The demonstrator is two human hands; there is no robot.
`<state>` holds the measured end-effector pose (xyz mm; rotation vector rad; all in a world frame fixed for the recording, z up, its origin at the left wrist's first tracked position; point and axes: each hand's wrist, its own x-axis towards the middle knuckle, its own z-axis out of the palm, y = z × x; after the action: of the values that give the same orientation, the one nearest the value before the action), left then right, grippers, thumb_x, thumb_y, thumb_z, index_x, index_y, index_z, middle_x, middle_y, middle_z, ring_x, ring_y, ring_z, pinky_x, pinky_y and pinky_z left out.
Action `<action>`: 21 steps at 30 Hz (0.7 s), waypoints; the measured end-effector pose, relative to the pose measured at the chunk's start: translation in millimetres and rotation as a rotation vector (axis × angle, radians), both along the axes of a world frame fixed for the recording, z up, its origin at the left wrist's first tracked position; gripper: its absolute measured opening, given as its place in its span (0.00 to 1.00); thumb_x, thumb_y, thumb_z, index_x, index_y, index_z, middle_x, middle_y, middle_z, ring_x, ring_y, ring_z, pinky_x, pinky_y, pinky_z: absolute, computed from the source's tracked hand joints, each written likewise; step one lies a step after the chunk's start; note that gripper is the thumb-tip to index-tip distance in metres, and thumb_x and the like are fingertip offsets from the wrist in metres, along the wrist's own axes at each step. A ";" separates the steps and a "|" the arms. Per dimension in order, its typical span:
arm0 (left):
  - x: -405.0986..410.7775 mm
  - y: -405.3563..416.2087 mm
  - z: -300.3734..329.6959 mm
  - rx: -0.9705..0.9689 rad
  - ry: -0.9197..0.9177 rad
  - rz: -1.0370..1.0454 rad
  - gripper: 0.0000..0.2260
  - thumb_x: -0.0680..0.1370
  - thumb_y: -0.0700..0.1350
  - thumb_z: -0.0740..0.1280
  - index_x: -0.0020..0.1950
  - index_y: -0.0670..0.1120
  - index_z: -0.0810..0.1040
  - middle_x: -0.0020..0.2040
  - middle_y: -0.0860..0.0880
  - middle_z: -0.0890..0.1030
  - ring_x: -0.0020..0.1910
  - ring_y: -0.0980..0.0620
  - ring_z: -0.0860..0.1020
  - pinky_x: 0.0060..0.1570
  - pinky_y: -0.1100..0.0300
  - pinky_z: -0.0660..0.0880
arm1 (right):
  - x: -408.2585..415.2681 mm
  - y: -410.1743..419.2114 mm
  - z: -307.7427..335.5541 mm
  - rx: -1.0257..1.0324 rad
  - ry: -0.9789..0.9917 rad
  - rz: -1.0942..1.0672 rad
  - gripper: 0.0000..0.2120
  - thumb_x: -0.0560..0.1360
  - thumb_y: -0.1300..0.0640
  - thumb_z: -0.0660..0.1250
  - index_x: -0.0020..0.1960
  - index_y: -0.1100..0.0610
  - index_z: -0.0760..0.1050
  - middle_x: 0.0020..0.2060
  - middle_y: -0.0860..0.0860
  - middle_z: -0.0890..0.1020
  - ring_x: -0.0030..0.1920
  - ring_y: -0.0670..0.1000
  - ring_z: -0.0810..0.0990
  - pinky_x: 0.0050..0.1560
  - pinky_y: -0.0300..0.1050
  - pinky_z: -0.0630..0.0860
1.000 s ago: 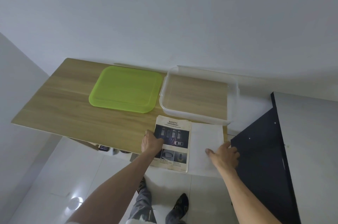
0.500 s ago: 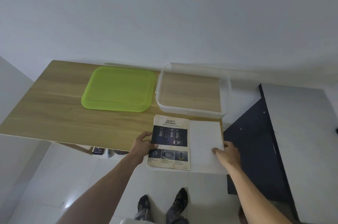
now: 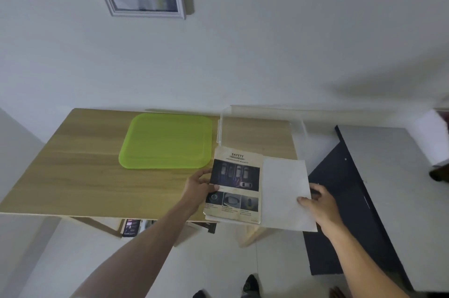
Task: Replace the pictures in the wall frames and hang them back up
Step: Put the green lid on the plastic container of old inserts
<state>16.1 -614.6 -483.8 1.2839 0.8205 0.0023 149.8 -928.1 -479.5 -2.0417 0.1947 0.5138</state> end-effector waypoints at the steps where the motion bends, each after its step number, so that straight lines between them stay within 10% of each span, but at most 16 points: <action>1: 4.0 5.9 5.7 0.016 -0.010 -0.008 0.21 0.71 0.28 0.71 0.59 0.47 0.77 0.46 0.44 0.86 0.44 0.44 0.85 0.42 0.51 0.81 | 2.3 4.4 5.2 0.011 -0.015 0.002 0.23 0.70 0.64 0.75 0.62 0.52 0.72 0.50 0.52 0.81 0.50 0.55 0.82 0.49 0.55 0.80; 21: 176.1 39.3 22.5 0.336 0.040 0.093 0.20 0.72 0.28 0.67 0.57 0.49 0.76 0.42 0.45 0.82 0.32 0.47 0.81 0.31 0.53 0.80 | 181.9 75.7 19.5 -0.112 -0.181 0.139 0.24 0.75 0.62 0.72 0.68 0.55 0.68 0.47 0.51 0.78 0.43 0.49 0.78 0.36 0.41 0.73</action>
<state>192.1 -575.3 -461.3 1.5631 0.9407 0.1966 331.8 -852.4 -459.9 -2.2087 -0.0281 0.4081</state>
